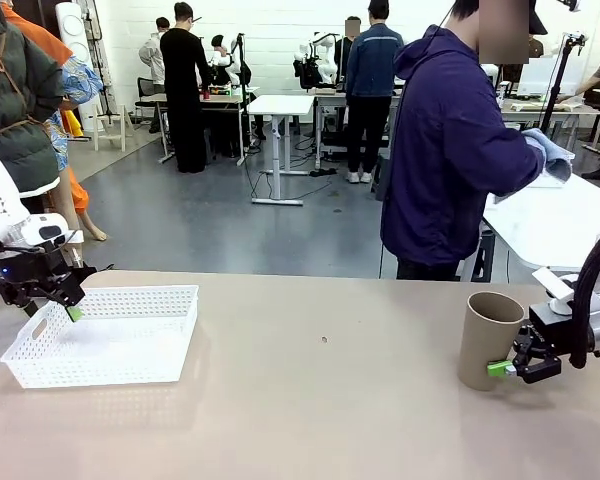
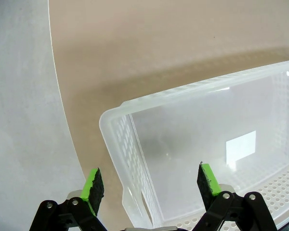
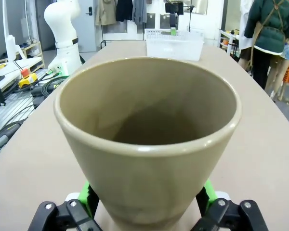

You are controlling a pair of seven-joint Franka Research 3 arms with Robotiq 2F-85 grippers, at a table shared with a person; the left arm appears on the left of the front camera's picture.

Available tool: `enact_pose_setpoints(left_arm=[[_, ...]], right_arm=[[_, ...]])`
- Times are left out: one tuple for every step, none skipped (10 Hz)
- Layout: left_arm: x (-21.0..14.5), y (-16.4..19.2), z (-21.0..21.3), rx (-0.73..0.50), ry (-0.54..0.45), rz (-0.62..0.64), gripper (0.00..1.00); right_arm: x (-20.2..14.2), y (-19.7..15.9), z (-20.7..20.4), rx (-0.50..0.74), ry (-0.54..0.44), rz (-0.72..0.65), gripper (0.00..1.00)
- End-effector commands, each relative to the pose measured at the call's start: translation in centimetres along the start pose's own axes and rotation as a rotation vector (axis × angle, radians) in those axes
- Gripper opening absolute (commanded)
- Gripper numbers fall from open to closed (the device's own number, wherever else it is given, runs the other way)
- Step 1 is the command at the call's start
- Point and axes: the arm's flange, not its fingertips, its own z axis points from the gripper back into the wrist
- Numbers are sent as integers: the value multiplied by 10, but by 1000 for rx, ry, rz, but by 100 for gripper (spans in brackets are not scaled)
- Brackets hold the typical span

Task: Clean and organize the cups into the basket.
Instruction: Pick up the Organizing basket and move it to the center of the table, then pick up the Reusable plastic cup from the right side of the table and place it inside the Organizing basket.

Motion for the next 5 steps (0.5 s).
enact_pose_setpoints(left_arm=[[6, 3, -2, 19, 4, 11, 100], [6, 3, -1, 13, -1, 3, 100], [6, 3, 1, 7, -4, -10, 41], [6, 3, 3, 4, -4, -13, 41], [5, 3, 4, 6, -1, -16, 0]], right_arm=[[-4, -8, -6, 24, -33, 27, 100], [-4, -7, -6, 46, -30, 33, 41], [-4, -7, -6, 45, -30, 32, 41], [-5, -7, -6, 43, -31, 34, 0], [-6, -7, -6, 44, -31, 35, 38]])
